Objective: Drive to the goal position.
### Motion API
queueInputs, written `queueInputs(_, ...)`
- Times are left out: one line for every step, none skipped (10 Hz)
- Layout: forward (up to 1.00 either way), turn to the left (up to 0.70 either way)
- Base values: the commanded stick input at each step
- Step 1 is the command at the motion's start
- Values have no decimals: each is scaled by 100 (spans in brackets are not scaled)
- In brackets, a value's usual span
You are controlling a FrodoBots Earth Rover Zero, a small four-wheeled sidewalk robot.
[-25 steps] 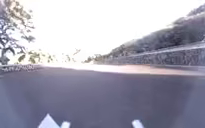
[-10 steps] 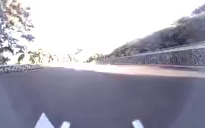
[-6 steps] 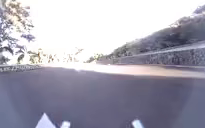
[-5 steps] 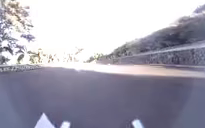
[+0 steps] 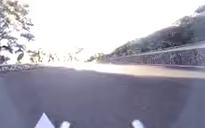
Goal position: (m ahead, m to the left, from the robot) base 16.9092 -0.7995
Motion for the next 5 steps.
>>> queueInputs(50, 0)
queueInputs(50, 0)
queueInputs(50, 0)
queueInputs(50, 0)
queueInputs(50, 0)
